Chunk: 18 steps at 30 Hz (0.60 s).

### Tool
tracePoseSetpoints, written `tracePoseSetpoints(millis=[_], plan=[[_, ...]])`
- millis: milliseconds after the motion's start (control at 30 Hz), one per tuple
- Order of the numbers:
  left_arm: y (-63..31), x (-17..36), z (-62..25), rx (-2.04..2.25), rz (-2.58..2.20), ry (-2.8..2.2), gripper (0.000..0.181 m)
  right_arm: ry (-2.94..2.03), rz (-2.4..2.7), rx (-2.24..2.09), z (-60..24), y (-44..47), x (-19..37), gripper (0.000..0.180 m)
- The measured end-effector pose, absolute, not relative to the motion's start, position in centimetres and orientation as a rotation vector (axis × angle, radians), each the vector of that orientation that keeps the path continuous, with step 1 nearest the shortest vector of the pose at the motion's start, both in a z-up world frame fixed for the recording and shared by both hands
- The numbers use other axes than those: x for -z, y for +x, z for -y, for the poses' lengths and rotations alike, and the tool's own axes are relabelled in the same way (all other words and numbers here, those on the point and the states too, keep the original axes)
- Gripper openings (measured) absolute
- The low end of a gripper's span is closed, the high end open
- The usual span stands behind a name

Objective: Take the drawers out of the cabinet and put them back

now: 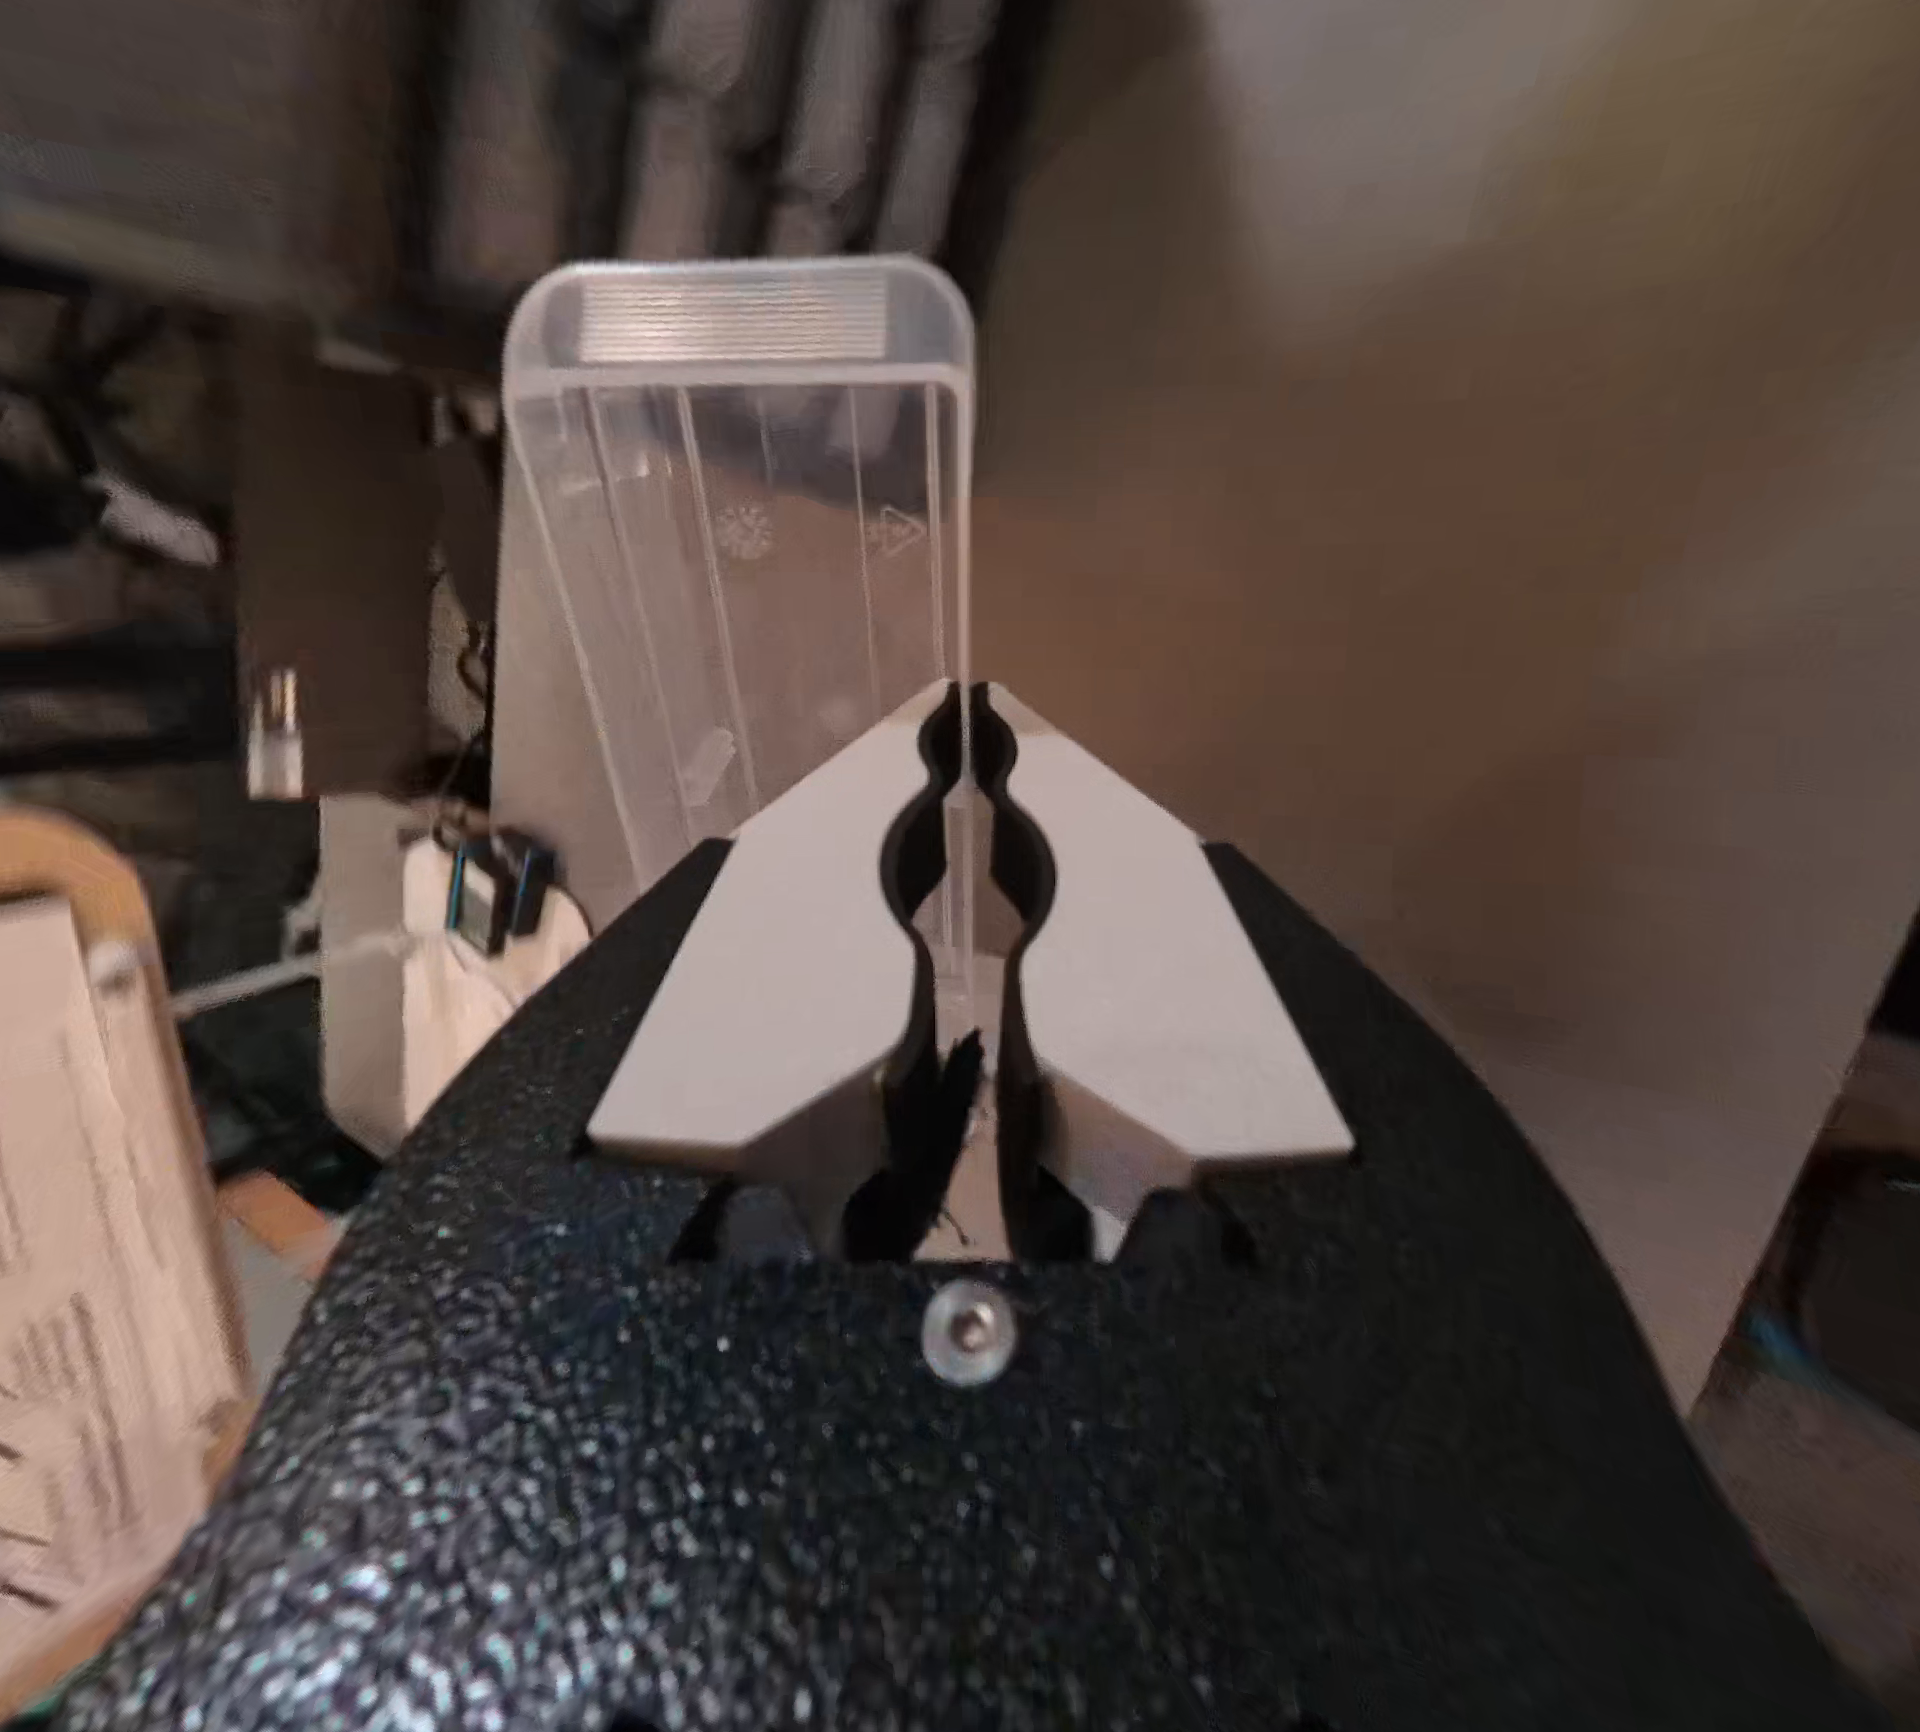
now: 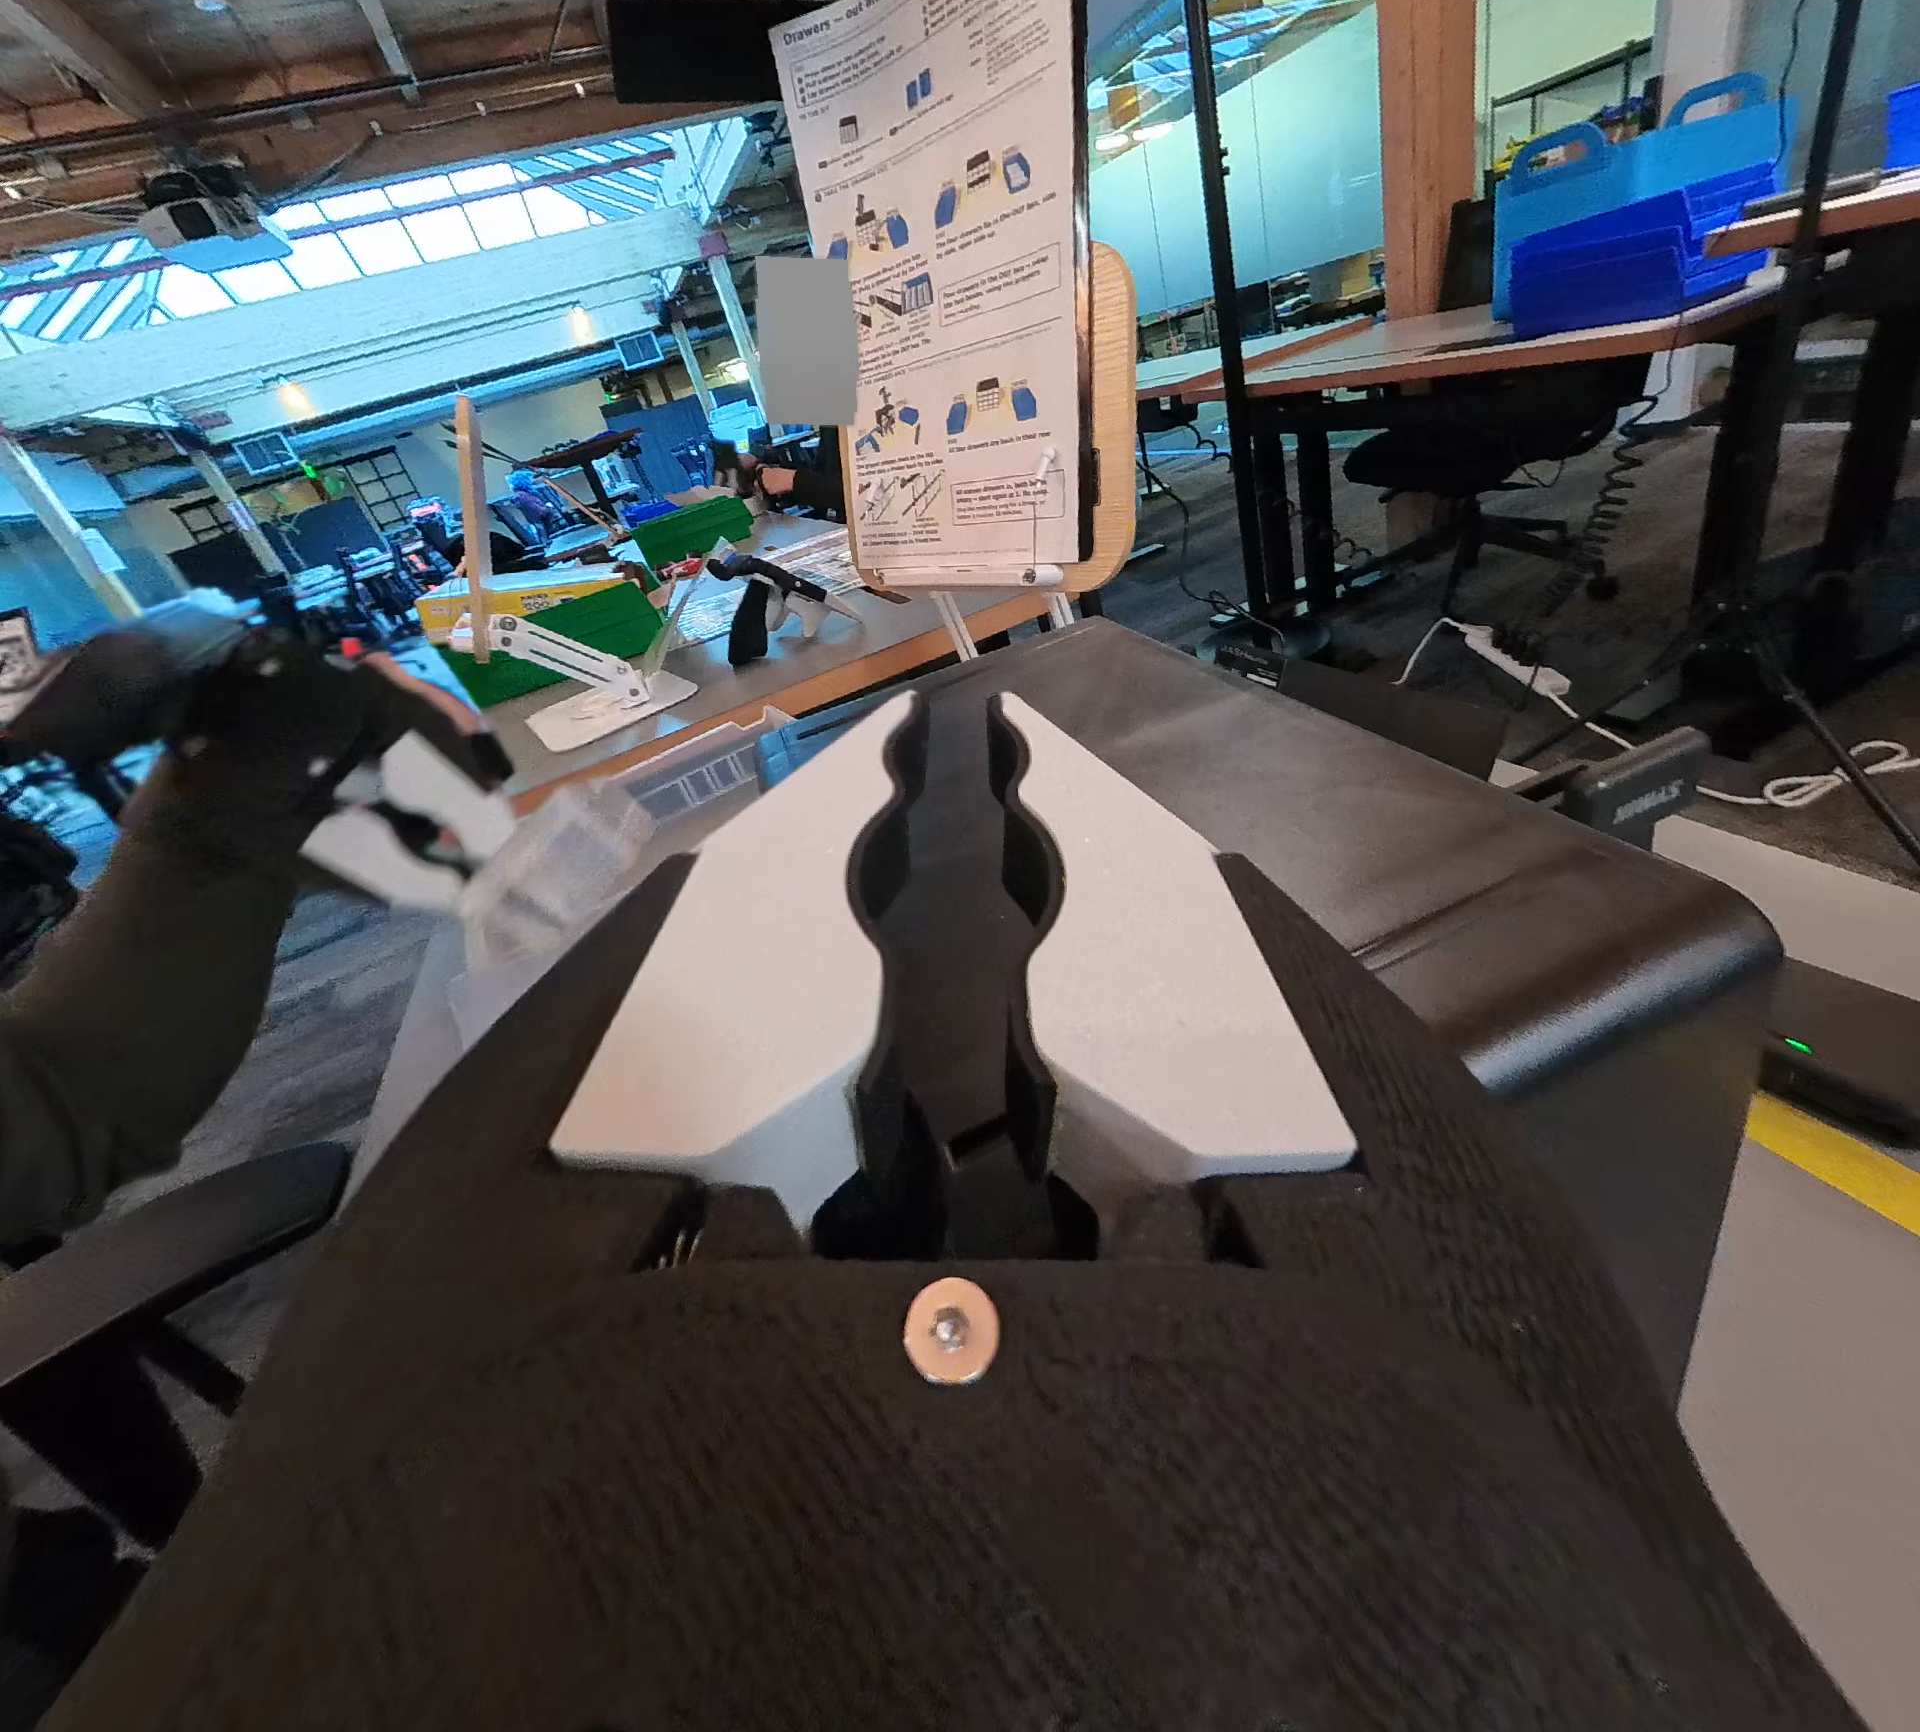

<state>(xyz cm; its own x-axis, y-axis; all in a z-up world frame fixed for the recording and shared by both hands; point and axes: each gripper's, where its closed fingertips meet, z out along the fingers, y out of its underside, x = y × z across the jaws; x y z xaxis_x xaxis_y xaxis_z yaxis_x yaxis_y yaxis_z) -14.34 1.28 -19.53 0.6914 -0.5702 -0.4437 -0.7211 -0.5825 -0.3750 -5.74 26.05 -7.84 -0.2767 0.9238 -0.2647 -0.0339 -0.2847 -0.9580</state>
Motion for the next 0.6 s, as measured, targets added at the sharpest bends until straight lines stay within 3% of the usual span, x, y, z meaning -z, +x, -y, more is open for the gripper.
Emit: tracePoseSetpoints(millis=[100, 267, 600], plan=[[-9.5, 21.7, -3.2, -0.423, -1.192, -2.342, 0.000, -1.234, 1.206, -1.632, -26.1, -5.9, 8.0, 0.009], [-0.7, 27.5, -5.2, -0.123, -1.526, -2.224, 0.000, -1.234, 1.203, -1.647, -26.1, -5.8, 7.9, 0.011], [1.6, 33.7, -6.3, -0.088, -1.648, -2.312, 0.000, -1.248, 1.214, -1.634, -25.9, -5.8, 8.0, 0.015]])
